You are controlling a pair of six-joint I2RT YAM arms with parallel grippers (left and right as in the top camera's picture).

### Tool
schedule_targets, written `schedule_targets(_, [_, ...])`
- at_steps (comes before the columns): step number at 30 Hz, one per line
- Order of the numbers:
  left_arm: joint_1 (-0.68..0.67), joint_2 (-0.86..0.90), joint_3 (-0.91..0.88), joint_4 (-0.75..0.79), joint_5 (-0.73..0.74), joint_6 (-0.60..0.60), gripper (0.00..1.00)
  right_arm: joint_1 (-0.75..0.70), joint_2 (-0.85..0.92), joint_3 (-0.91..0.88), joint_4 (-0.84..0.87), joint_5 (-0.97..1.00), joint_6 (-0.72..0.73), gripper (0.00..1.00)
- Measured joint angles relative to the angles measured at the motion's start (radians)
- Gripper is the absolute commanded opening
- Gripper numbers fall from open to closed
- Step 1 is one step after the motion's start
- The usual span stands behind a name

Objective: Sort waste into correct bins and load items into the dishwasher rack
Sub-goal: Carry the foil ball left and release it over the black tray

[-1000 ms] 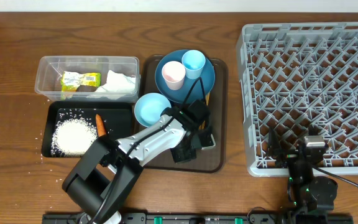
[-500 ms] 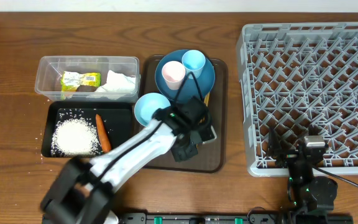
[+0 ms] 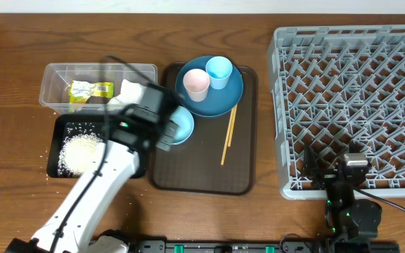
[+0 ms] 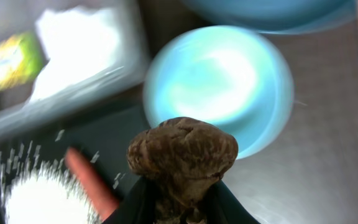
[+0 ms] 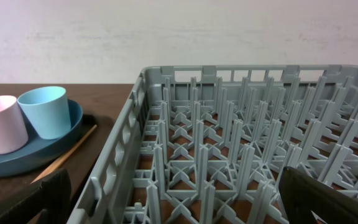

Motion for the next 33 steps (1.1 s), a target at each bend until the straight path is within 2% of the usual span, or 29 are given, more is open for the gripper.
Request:
schedule_targets(10, [0.276,0.003,-0.006,-0.016,-0.021,-0.21,0.06,0.0,0.0,0.0,0.0,0.0,0.0,0.99])
schedule_targets(25, [0.488,0.059,-0.033,-0.016,-0.023,-0.264,0.09,0.0,0.0,0.0,0.0,0.0,0.0,0.99])
schedule_targets(26, [0.49,0.06,-0.036,-0.015,-0.023,-0.265,0.17,0.0,0.0,0.0,0.0,0.0,0.0,0.99])
schedule_targets(27, [0.491,0.061,-0.042,-0.014,-0.023,-0.266,0.42,0.0,0.0,0.0,0.0,0.0,0.0,0.99])
schedule_targets(28, [0.491,0.061,-0.049,-0.013,-0.023,-0.262,0.6,0.0,0.0,0.0,0.0,0.0,0.0,0.99])
schedule_targets(29, [0.491,0.062,-0.055,-0.012,-0.022,-0.264,0.69,0.0,0.0,0.0,0.0,0.0,0.0,0.99])
schedule_targets(33, [0.491,0.065,-0.062,-0.009,-0.023,-0.27,0.75,0.0,0.0,0.0,0.0,0.0,0.0,0.99])
